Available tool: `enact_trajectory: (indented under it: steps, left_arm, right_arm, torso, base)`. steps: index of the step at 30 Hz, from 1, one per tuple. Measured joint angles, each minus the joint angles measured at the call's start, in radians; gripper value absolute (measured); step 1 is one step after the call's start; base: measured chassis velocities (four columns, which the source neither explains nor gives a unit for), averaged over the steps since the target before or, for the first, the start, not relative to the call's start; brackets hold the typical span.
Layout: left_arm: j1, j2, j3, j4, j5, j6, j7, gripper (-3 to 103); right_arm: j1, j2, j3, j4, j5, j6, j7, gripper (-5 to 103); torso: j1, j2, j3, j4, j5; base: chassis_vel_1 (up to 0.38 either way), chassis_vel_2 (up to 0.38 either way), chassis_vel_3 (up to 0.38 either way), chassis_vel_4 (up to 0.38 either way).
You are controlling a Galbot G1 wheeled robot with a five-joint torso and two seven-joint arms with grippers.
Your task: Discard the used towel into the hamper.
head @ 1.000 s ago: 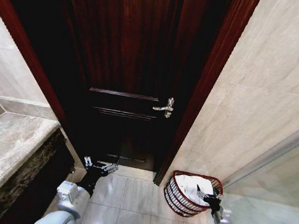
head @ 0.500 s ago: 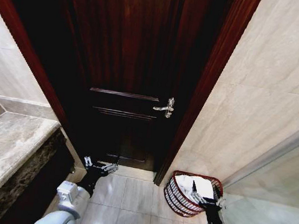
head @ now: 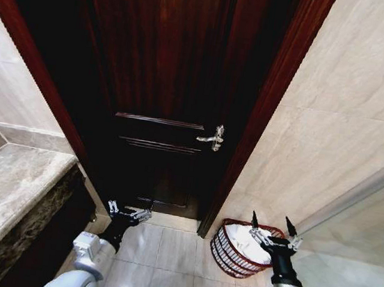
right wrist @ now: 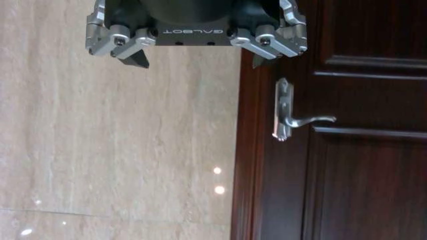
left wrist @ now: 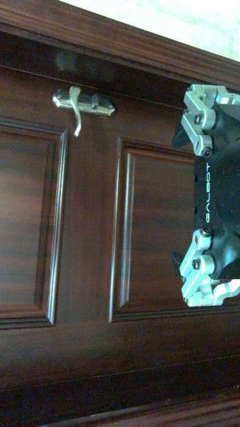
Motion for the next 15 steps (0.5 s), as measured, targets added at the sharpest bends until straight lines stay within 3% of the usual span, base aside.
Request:
enact_trajectory:
  steps: [3,15]
  left_arm:
    - [0.0,0.0,0.0,0.0,0.0,0.0,0.0,100]
    - [0.0,0.0,0.0,0.0,0.0,0.0,0.0,100]
  right_arm:
    - [0.007,0.002,-0.003,0.013,-0.004,-0.026,-0.009,100]
    - [0.006,0.005,-0.012,0.013,-0.001,-0.017,-0.031,100]
  torso:
    - [0.0,0.0,0.0,0.0,0.0]
    - [0.0,0.0,0.0,0.0,0.0001]
  base:
    - [0.0,0.0,0.0,0.0]
    - [0.0,0.0,0.0,0.0]
